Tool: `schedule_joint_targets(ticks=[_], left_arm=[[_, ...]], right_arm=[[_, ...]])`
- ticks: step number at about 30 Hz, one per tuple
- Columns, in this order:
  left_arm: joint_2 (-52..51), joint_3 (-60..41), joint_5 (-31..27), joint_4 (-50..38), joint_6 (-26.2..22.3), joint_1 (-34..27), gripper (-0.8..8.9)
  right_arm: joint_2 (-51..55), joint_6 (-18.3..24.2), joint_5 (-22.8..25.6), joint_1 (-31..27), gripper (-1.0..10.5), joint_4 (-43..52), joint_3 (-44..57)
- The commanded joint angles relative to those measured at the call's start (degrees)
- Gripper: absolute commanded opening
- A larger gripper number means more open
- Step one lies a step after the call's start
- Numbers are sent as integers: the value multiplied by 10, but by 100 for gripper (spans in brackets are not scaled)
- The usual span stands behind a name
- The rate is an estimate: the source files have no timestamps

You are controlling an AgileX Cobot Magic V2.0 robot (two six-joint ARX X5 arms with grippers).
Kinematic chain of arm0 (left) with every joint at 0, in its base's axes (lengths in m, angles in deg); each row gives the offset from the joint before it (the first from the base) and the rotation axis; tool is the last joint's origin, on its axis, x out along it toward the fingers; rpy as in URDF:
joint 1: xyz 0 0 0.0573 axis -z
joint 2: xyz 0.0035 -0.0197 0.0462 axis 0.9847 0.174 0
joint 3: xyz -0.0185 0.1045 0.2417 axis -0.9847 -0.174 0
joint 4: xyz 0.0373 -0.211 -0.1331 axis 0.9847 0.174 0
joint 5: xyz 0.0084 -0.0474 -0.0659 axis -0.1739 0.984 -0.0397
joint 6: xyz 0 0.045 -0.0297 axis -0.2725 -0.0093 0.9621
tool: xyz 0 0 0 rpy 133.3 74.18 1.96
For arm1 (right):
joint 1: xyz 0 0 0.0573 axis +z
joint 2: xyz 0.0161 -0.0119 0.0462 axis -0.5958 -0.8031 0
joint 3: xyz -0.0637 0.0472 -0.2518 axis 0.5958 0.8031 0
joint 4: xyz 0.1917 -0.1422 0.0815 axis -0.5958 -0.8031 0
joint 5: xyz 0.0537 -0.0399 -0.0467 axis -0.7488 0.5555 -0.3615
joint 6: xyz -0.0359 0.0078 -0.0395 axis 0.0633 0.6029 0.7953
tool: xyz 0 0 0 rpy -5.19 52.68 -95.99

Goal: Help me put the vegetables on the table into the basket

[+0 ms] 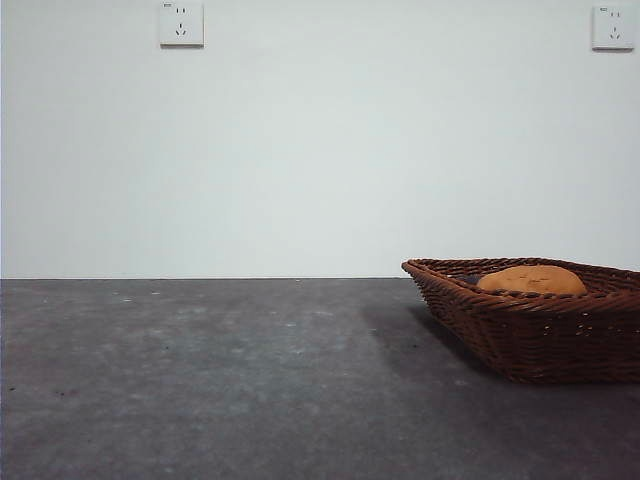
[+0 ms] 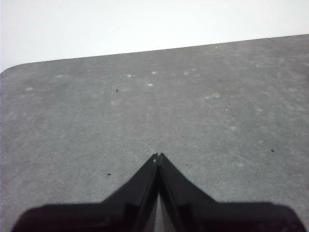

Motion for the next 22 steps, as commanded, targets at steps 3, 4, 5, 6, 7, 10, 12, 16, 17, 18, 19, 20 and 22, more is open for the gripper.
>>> schedule_joint_targets(ticks=[3, 4, 5, 6, 7, 10, 12, 16, 17, 18, 19, 20, 22], left_arm=[[0, -6, -2, -5, 4, -2, -4], [0, -6, -2, -5, 4, -2, -4], [0, -6, -2, -5, 4, -2, -4], [0, -6, -2, -5, 4, -2, -4], [0, -6, -2, -4, 4, -2, -4], [0, -6, -2, -5, 4, -2, -4], [1, -6, -2, -5, 4, -2, -4], [4, -6, -2, -5, 4, -2, -4], [4, -6, -2, -5, 4, -2, -4], [4, -6, -2, -5, 4, -2, -4], [4, -6, -2, -5, 4, -2, -4], [4, -6, -2, -5, 4, -2, -4], [4, -6, -2, -5, 4, -2, -4]], right_arm=[[35, -7, 1, 11, 2, 7, 48], [42, -7, 0, 13, 2, 7, 56], [50, -7, 1, 16, 2, 7, 65], [57, -9, 1, 18, 2, 6, 73], [63, -10, 1, 20, 2, 6, 79], [74, -10, 5, 24, 2, 9, 82], [74, -10, 12, 25, 2, 9, 82], [74, -10, 18, 28, 2, 8, 82], [74, -10, 18, 28, 2, 8, 82], [74, -10, 18, 28, 2, 8, 82], [74, -10, 18, 28, 2, 8, 82], [74, -10, 18, 28, 2, 8, 82], [74, -10, 18, 27, 2, 5, 81]])
